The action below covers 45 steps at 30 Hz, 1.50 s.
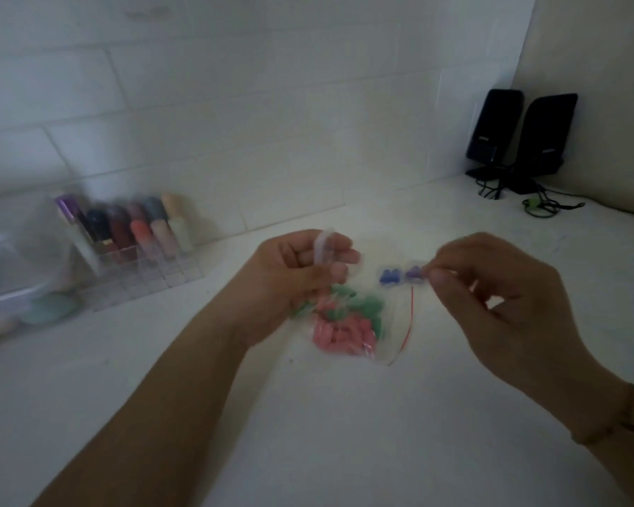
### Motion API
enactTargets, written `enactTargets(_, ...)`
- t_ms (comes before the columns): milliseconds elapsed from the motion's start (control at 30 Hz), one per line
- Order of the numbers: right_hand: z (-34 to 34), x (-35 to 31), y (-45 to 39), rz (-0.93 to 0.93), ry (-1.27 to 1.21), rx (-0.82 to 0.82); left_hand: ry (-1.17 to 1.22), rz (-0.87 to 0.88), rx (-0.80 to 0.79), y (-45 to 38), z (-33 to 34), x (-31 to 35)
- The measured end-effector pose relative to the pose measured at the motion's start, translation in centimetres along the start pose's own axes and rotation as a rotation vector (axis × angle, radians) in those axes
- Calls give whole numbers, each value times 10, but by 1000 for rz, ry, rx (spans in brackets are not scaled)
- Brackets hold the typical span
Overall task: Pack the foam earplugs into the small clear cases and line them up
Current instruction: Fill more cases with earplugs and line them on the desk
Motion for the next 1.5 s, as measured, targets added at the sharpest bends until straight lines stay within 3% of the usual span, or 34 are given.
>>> enactTargets(67, 10, 18, 2, 129, 118, -173, -153, -36, 54, 1, -26, 2)
enactTargets(133, 31, 37, 12, 268, 241, -461, -360, -93, 63, 4, -45, 3)
enactTargets(200, 44, 46, 26, 364, 237, -620, -449, -142, 77, 5, -58, -2)
enactTargets(367, 51, 43, 28, 443, 219, -501, -414, -224, 113, 2, -63, -23)
enactTargets(533, 55, 48, 32, 415, 285, -513, -476, -278, 72, 1, -57, -32)
enactTargets(700, 53, 31, 21, 225, 200, -389, -565, -292, 109, -1, -58, -35)
enactTargets(933, 77, 9, 30, -22, 213, -556, -661, -294, 94, -3, -54, -36)
enactTargets(1133, 73, 5, 27, -23, 300, -490, -550, -275, 69, -3, -48, -37)
enactTargets(1300, 83, 17, 31, 41, 339, -605, -381, -241, -5, -4, -33, -37)
enactTargets(1500, 83, 12, 31, 35, 279, -625, -459, -200, -48, -4, -20, -33)
Point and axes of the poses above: each hand's wrist, its own y-axis away from the middle knuckle, its own z-axis out of the palm, x = y × z, the point moved 8 cm from there along -y, towards the middle knuckle, and after that the axes turned 7 degrees about -x, right-handed, at the moved point
